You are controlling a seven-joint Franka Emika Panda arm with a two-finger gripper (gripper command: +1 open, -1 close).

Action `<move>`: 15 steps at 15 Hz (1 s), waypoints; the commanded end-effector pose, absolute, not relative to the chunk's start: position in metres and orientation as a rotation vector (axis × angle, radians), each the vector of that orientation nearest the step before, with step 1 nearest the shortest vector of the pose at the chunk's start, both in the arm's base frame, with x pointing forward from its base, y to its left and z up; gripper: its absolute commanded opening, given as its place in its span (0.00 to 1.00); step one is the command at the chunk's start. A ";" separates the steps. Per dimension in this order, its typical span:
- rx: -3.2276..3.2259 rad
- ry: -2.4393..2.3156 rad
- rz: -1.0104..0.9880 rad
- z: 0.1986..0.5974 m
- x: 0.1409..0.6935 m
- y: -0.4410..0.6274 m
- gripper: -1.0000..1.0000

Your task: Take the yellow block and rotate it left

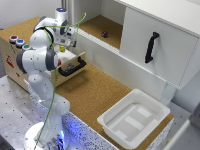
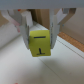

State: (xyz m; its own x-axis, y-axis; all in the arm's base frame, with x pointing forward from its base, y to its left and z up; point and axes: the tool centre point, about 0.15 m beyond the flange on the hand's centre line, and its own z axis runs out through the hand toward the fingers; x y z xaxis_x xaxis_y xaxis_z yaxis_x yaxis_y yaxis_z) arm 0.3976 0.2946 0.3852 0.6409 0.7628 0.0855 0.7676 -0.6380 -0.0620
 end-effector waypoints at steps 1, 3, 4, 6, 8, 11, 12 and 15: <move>-2.469 -1.788 0.092 0.370 0.415 0.310 0.00; -2.404 -1.970 0.080 0.361 0.409 0.319 0.00; -2.381 -2.058 0.075 0.357 0.406 0.321 0.00; -2.309 -2.176 0.086 0.350 0.404 0.321 0.00; -2.265 -2.258 0.101 0.339 0.400 0.319 0.00; -2.233 -2.254 0.080 0.338 0.401 0.315 0.00; -2.227 -2.238 0.042 0.341 0.397 0.315 0.00; -2.245 -2.186 0.017 0.338 0.390 0.314 0.00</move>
